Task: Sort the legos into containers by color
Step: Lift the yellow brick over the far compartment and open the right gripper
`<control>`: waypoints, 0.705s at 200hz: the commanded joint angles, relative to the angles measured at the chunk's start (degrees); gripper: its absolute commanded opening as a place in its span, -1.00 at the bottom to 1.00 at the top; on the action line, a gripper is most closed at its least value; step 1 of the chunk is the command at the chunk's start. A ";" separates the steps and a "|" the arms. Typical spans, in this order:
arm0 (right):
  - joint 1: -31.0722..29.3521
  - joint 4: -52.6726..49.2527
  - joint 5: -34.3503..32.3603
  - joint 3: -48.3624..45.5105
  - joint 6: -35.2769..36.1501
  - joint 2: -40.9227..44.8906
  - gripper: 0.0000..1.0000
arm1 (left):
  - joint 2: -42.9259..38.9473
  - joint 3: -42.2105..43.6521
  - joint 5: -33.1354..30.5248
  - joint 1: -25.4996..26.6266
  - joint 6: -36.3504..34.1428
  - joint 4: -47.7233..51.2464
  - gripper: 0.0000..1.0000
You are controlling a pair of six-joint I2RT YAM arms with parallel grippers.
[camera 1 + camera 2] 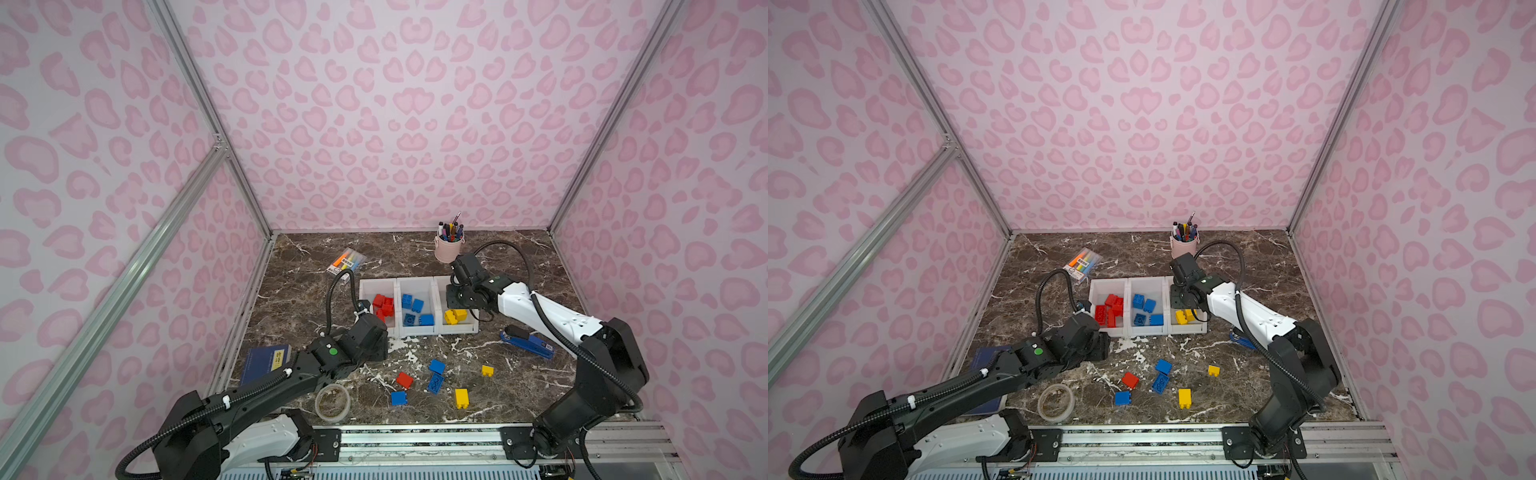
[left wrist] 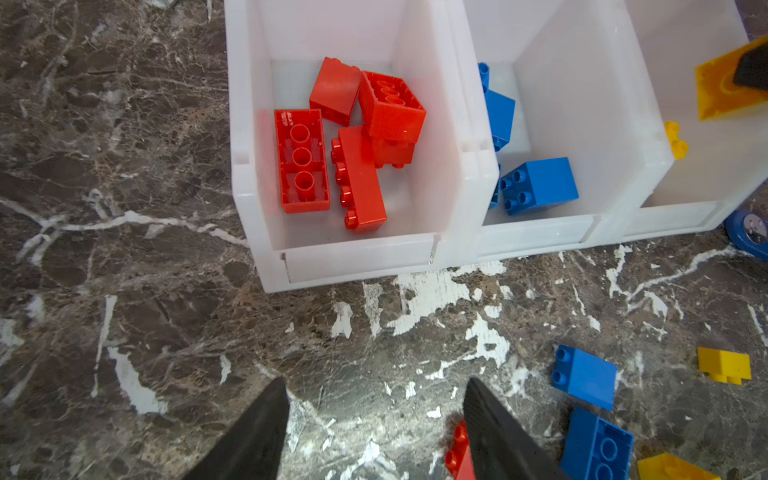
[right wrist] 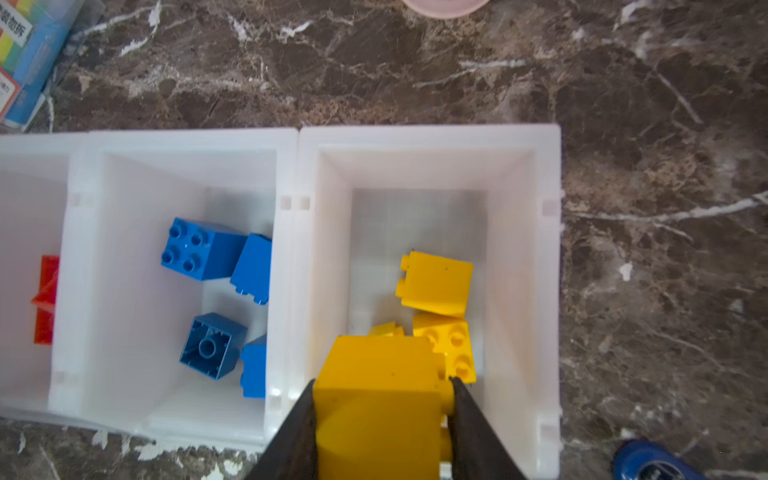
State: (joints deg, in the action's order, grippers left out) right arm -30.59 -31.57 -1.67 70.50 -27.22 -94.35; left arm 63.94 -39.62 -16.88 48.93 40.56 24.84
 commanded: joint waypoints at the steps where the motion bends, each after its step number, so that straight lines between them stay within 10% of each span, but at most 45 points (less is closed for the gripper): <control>1: 0.80 1.22 1.85 2.39 1.20 -2.76 -0.22 | -0.31 0.67 0.00 0.43 1.64 0.48 0.38; 62: 1.05 -0.95 1.61 7.00 2.10 -6.42 0.20 | 0.37 0.77 0.54 1.92 2.07 0.57 0.38; 141: 1.07 -0.33 1.67 3.55 1.13 -1.95 0.27 | 1.35 -0.01 1.00 3.28 1.98 1.12 0.38</control>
State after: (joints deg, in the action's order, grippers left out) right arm -29.50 -31.62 0.01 75.18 -25.78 -97.38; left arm 65.01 -39.03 -16.03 51.83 41.98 25.34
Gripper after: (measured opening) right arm 0.632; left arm 0.690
